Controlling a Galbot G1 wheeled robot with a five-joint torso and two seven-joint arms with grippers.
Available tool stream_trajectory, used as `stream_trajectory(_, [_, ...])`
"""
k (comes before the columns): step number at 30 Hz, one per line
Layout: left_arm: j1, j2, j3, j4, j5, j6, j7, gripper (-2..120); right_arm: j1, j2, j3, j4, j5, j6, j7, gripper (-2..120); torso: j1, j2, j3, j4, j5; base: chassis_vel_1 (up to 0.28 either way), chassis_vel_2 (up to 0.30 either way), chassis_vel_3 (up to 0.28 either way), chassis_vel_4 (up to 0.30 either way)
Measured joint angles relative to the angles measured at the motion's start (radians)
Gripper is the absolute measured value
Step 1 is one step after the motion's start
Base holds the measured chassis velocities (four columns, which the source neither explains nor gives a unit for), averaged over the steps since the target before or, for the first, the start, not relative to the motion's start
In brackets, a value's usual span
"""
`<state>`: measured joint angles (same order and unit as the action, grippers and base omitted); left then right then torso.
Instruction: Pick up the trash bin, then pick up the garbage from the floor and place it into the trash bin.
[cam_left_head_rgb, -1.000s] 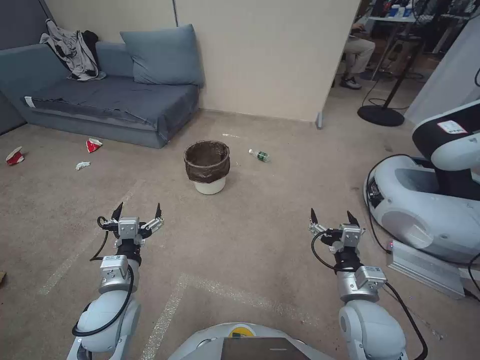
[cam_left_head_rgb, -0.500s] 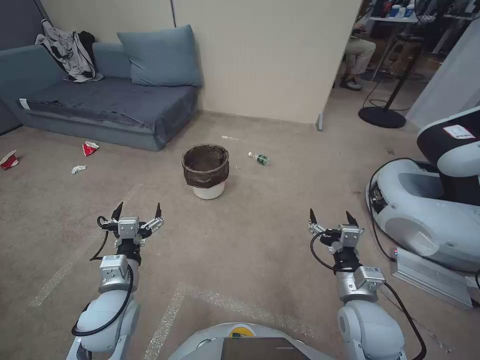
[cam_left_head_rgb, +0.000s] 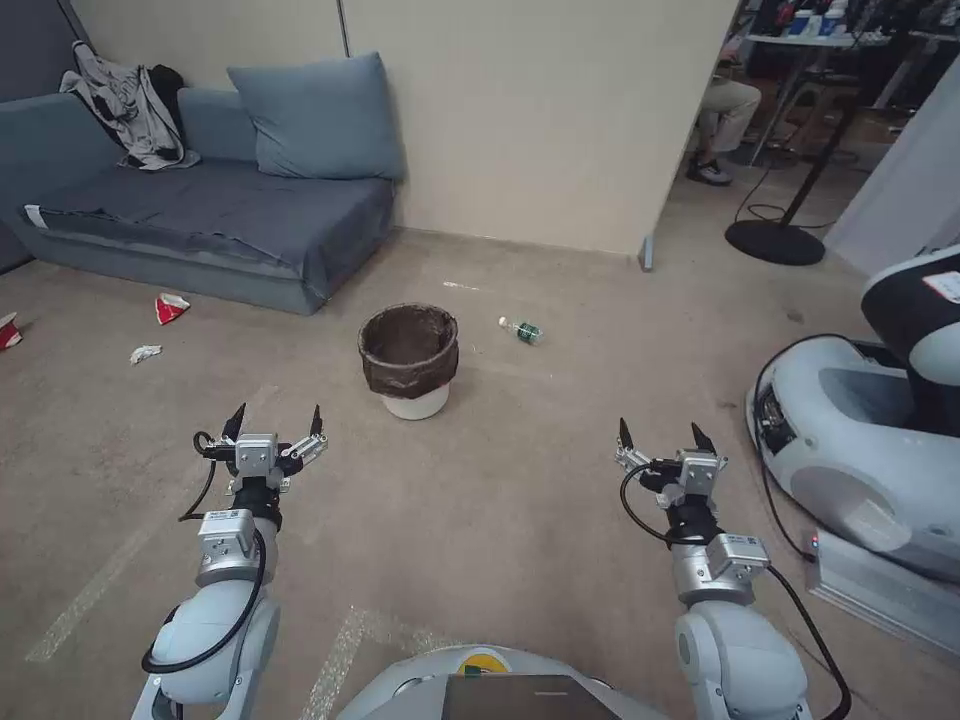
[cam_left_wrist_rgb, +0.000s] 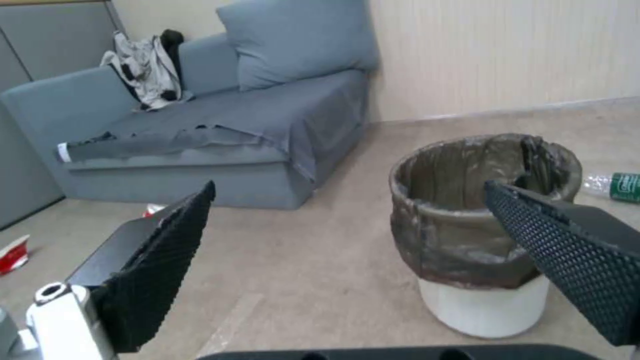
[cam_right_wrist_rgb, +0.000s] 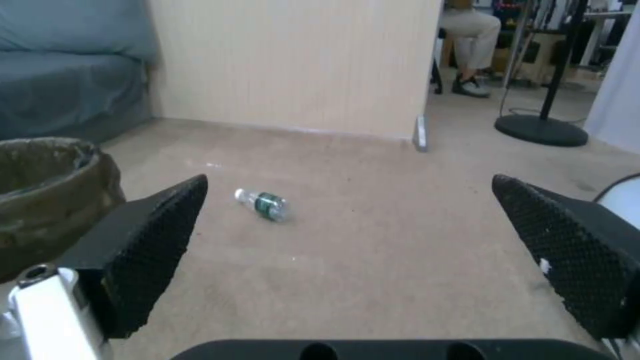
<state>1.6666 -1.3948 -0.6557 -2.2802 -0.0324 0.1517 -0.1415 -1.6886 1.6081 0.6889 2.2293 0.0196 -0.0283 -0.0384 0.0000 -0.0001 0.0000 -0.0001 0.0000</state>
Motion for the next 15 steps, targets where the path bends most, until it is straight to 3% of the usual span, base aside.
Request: stream_trajectory(15, [0.003, -0.001, -0.001, 0.0, 0.001, -0.001, 0.001, 100, -0.003, 0.0, 0.0, -0.004, 0.0, 0.011, 0.0, 100, 0.0, 0.0, 0.0, 0.0, 0.0001, -0.139, 0.145, 0.141, -0.145])
